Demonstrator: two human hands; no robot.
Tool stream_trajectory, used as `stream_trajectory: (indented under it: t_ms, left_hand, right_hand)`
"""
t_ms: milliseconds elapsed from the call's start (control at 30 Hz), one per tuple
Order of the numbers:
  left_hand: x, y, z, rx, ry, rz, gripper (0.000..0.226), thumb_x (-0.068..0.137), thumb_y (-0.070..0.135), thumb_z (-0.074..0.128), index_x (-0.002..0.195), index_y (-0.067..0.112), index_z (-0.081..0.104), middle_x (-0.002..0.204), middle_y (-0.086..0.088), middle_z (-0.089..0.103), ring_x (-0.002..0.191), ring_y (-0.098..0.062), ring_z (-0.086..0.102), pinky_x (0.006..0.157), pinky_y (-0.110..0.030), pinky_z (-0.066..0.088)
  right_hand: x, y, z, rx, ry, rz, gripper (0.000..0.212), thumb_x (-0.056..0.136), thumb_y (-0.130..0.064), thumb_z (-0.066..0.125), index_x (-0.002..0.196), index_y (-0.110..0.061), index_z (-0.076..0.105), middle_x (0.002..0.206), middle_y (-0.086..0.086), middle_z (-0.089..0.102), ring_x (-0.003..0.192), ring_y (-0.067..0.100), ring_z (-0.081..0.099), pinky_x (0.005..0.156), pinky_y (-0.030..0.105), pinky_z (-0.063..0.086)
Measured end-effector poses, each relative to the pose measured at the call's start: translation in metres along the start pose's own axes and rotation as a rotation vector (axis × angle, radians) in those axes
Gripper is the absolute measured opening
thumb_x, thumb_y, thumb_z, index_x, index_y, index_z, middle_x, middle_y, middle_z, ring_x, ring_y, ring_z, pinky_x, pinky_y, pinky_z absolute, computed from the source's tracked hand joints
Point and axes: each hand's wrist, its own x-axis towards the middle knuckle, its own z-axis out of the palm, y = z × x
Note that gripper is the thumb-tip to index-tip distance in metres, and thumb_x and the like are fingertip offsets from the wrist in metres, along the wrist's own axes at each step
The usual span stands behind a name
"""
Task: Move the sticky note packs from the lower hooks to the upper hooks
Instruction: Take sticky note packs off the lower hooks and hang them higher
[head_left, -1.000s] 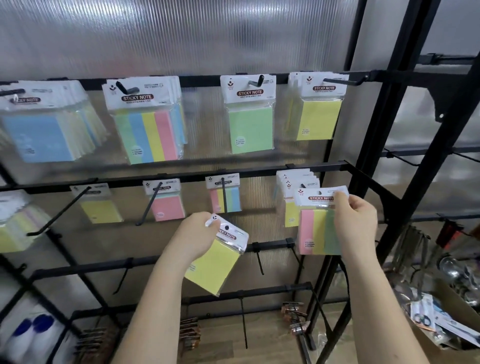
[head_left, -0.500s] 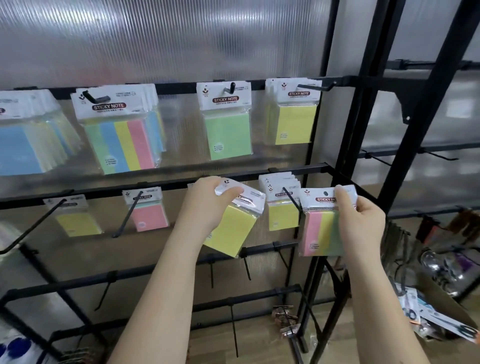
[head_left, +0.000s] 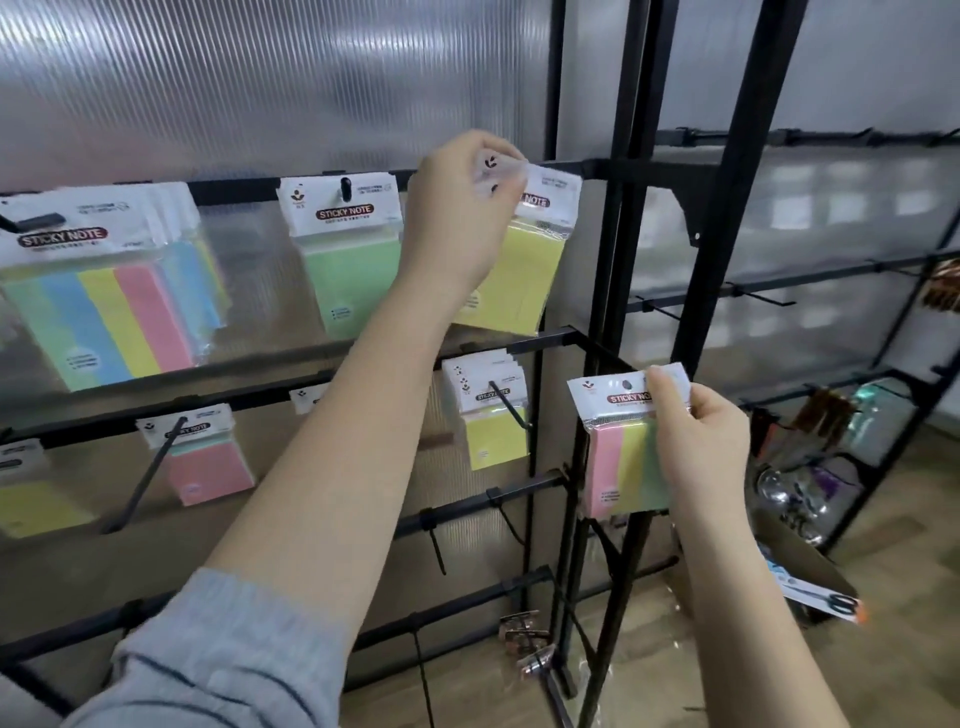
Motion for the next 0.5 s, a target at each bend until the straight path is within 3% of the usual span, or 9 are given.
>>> stream_trajectory:
  t_ms: [67,200,333,500]
  left_hand:
    - [0.009,0.003,0.009,-0.027,-0.002,-0.004,0.005,0.086,0.015,0.063,0.088,0.019,0.064,0.086,0.012,0.057,0.084,-0.004,0.051,0.06,0.002,0.034]
    - [0.019,0.002,0.017,-0.07,0.002,-0.06,0.007,0.083,0.011,0.065,0.085,0.018,0.063,0.083,0.009,0.059,0.082,-0.007,0.055,0.058,-0.002,0.04]
    - [0.018,0.0,0.02,-0.095,0.004,-0.048,0.005,0.082,0.015,0.068,0.081,0.019,0.065,0.081,0.006,0.064,0.083,-0.015,0.063,0.07,-0.025,0.051]
    - [0.017,0.003,0.021,-0.091,0.015,-0.057,0.005,0.083,0.015,0.068,0.08,0.017,0.065,0.077,0.007,0.062,0.078,-0.012,0.061,0.068,-0.023,0.05]
  right_hand:
    - [0.0,0.0,-0.003,-0.004,0.009,-0.002,0.041,0.091,-0.03,0.056,0.063,-0.004,0.042,0.061,0.007,0.037,0.052,0.01,0.029,0.042,0.019,0.021]
    - [0.0,0.0,-0.006,-0.006,-0.005,-0.004,0.042,0.092,-0.03,0.055,0.064,0.0,0.044,0.061,0.008,0.04,0.054,0.013,0.031,0.047,0.022,0.023]
    - [0.001,0.001,-0.006,-0.002,-0.011,0.002,0.043,0.092,-0.03,0.055,0.063,-0.001,0.043,0.061,0.009,0.044,0.054,0.012,0.035,0.045,0.019,0.025]
    - [0.001,0.002,-0.005,0.017,-0.015,-0.002,0.048,0.092,-0.031,0.056,0.07,0.012,0.046,0.065,0.012,0.046,0.058,0.016,0.036,0.041,0.015,0.023]
